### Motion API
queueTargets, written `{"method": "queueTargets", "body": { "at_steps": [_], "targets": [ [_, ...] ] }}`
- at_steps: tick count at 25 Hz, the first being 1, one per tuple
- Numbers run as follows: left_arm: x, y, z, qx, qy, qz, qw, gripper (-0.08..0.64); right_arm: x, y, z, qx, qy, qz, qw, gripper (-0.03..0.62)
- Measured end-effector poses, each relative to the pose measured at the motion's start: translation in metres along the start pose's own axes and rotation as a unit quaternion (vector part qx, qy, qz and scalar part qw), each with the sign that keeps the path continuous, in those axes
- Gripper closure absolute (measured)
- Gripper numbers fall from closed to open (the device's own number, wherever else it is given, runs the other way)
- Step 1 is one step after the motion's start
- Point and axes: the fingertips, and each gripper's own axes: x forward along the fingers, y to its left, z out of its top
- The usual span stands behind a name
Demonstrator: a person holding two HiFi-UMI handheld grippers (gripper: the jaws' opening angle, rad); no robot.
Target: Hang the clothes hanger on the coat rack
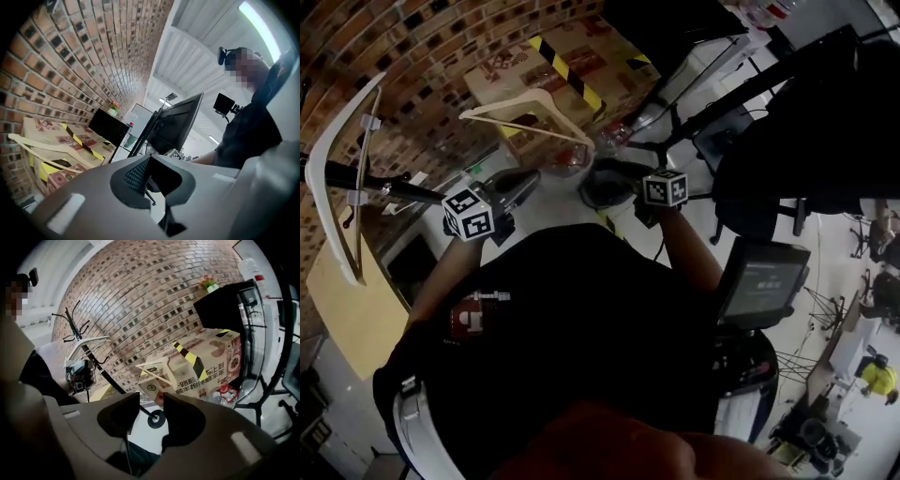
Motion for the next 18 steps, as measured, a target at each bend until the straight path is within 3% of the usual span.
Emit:
{"method": "queueTargets", "body": {
  "at_steps": [6,10,14,18],
  "targets": [
    [-0.002,0.018,-0.011,-0.034,-0.023,0.067,0.9969,0.564,0.077,-0.060,0.011,0.099,0.029,0.068,0.992,0.364],
    [-0.005,0.017,-0.024,-0.044,-0.019,0.095,0.9943,0.563,0.115,-0.079,0.021,0.179,0.023,0.123,0.976,0.305],
    [-0.017,0.027,-0.021,-0.054,-0.022,0.134,0.9892,0.565,0.146,-0.083,0.027,0.216,0.014,0.157,0.964,0.285],
    [-0.027,0.033,-0.024,-0.073,-0.032,0.145,0.9861,0.563,0.169,-0.077,0.034,0.253,0.001,0.197,0.947,0.287]
  ]
}}
